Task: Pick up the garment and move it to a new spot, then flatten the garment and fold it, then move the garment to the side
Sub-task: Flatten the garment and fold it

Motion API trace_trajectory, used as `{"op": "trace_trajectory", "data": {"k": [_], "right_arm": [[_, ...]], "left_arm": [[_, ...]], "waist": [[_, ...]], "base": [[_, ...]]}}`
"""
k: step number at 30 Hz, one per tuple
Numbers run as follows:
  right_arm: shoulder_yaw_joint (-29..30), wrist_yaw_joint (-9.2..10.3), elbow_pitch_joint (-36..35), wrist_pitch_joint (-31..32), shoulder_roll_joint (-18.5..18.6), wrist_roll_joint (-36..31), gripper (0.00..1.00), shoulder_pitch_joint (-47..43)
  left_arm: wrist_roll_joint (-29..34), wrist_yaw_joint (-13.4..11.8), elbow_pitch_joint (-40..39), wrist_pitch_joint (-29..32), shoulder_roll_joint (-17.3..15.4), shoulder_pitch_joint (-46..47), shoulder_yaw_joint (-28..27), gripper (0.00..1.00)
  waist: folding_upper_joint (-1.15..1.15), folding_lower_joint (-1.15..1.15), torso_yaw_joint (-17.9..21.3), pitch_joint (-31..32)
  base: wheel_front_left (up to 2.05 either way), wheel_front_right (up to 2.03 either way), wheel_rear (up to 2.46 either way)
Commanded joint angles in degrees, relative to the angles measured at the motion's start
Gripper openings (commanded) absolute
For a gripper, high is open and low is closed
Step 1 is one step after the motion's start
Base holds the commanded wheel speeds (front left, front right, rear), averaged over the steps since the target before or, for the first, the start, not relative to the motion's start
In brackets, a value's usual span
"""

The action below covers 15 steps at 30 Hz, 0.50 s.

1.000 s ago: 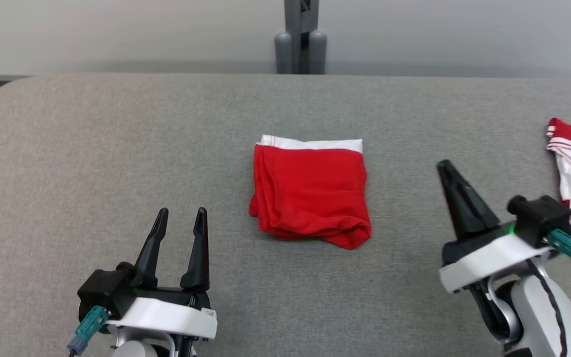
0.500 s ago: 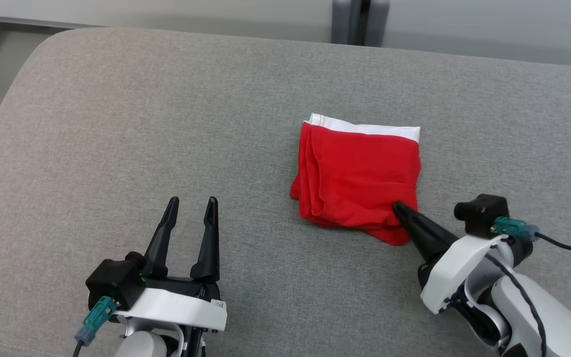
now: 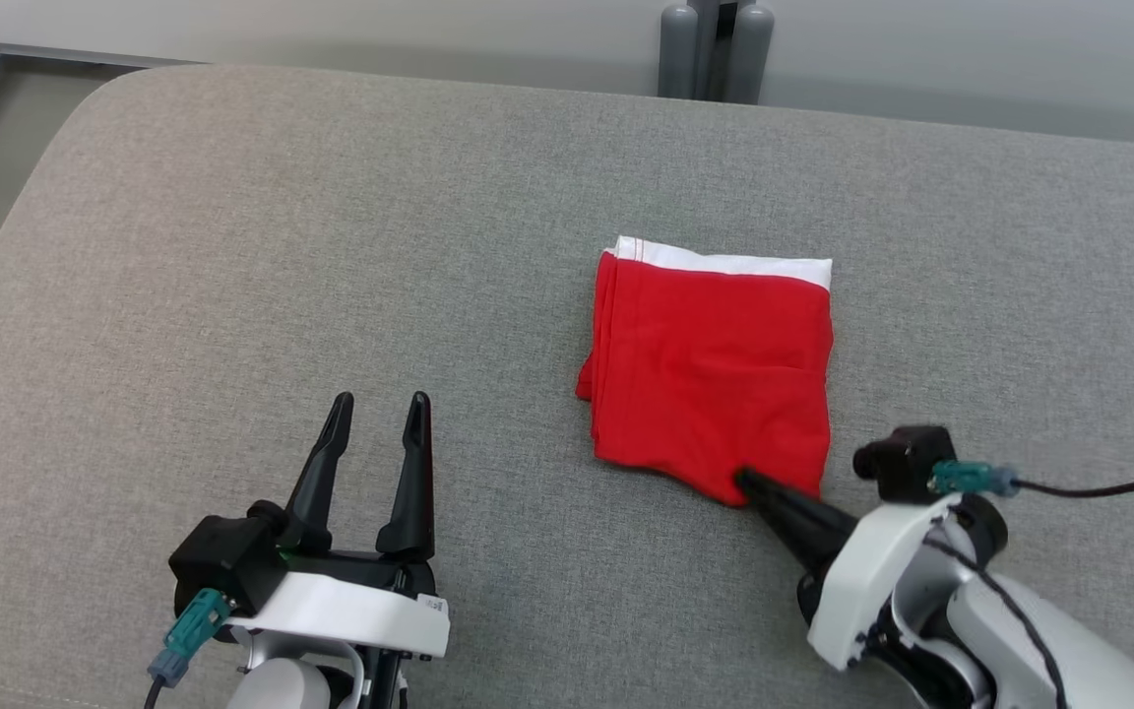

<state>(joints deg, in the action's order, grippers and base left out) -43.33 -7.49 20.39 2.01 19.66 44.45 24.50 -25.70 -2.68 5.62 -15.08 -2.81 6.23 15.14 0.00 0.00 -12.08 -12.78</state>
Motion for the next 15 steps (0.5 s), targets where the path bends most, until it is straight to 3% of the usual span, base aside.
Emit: {"op": "trace_trajectory", "data": {"k": [1, 7, 15], "right_arm": [[0.48, 0.00, -0.71, -0.91, 0.25, 0.26, 0.00, 1.38], [3.68, 0.00, -1.56, -4.20, 0.16, -2.36, 0.00, 5.62], [6.43, 0.00, 6.47, -6.80, -1.61, -8.22, 0.00, 12.02]], "left_arm": [[-0.27, -0.32, 0.03, -0.06, -0.23, 0.53, -0.04, 1.00], [-0.36, 0.03, 0.15, -0.06, -0.23, 0.71, 0.44, 1.00], [-0.63, 0.26, -0.23, -0.06, -0.21, 1.80, 2.52, 1.00]], "waist": [[0.00, 0.00, 0.01, 0.00], [0.00, 0.00, -0.81, -0.28], [0.00, 0.00, -4.90, -2.32]], "base": [[0.00, 0.00, 0.00], [0.00, 0.00, 0.00], [0.00, 0.00, 0.00]]}}
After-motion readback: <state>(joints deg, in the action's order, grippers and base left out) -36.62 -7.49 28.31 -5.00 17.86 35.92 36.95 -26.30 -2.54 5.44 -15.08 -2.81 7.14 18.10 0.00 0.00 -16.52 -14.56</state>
